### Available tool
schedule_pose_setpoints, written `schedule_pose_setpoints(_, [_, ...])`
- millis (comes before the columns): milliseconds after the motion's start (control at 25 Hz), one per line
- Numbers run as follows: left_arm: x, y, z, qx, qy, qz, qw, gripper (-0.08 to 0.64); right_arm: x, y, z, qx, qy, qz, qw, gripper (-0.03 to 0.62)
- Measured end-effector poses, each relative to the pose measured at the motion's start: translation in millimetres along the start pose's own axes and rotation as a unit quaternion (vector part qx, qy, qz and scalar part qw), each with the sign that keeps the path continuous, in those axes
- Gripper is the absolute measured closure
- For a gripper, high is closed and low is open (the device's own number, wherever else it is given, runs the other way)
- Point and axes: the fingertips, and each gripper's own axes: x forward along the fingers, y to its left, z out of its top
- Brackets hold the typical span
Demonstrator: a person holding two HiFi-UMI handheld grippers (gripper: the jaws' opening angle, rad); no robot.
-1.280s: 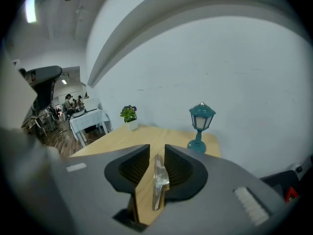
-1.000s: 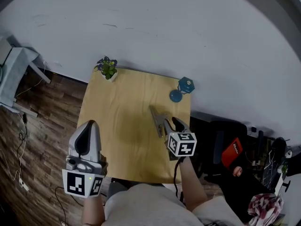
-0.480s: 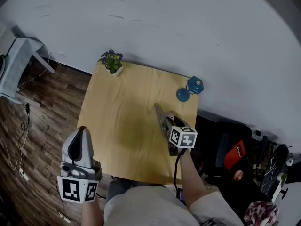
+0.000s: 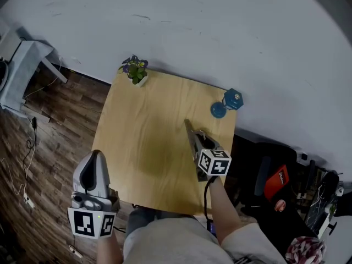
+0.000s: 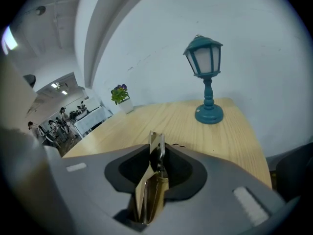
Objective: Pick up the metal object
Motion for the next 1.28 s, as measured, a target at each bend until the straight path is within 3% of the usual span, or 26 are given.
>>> schedule_pose_setpoints(480, [-23.0,0.6,13.7,-0.001,-0.023,-0.015,0.9996,0.555,-32.2,41.2,3.1,-0.059,-0.030,-0.002,0.998,0.512])
schedule_pose_setpoints(1280, [-59.7,-16.3,53.7,-0.008,-0.071,-0.126,0.9895,0.555,-161.0,127.5,44.4,-0.087,-0.155,-0.067,0.982,0.511])
